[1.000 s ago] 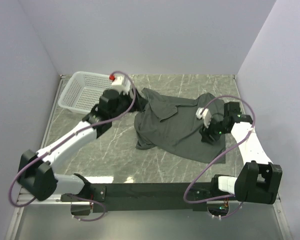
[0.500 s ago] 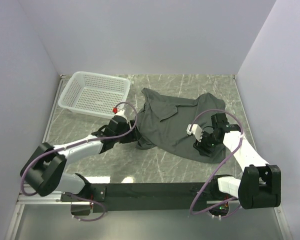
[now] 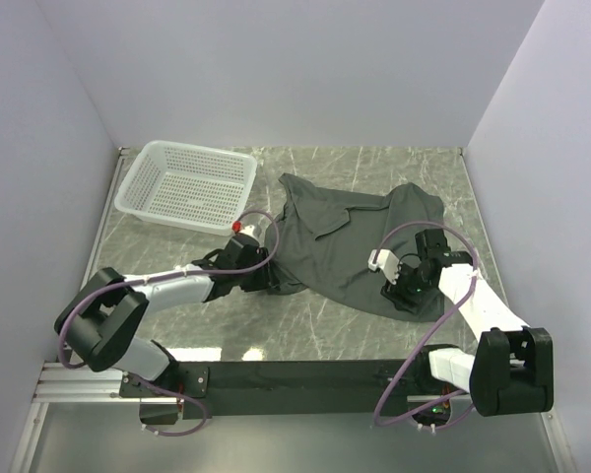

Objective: Fold and stack the t-shirts
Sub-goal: Flatten the tshirt out

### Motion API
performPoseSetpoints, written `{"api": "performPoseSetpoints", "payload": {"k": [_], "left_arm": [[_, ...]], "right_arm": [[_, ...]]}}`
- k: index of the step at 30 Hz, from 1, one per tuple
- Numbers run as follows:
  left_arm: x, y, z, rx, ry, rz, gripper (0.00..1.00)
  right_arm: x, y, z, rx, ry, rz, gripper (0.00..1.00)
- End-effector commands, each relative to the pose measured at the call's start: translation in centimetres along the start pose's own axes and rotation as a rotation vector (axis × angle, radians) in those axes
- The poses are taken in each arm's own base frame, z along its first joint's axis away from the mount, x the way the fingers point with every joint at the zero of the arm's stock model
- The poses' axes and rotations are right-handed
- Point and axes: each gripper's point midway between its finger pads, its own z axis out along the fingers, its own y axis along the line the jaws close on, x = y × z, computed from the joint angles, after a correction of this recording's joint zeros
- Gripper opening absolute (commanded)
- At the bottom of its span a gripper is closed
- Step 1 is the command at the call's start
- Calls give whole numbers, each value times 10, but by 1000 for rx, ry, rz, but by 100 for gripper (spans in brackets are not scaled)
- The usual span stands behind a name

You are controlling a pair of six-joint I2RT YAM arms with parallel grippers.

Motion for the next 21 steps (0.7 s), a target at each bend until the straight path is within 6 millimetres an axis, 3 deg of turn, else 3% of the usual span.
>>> {"api": "performPoseSetpoints", "payload": {"k": [1, 5, 6, 8, 14, 21], "left_arm": [[5, -15, 7, 56, 42, 5, 41], [6, -17, 11, 64, 58, 12, 18], [2, -19, 7, 70, 45, 15, 9], [-3, -19, 2, 66, 19, 19, 2], [-24, -32, -29, 92, -54, 38, 0], [-29, -35, -41, 91, -68, 57, 0]], "right_arm": [[-1, -3, -3, 24, -3, -31, 59], [6, 0, -2, 15, 33, -39, 59], [8, 2, -3, 5, 44, -38, 58], [12, 3, -3, 0, 64, -54, 58], [23, 14, -11, -24, 103, -113, 57], [41, 20, -4, -52, 177, -110, 56]]}}
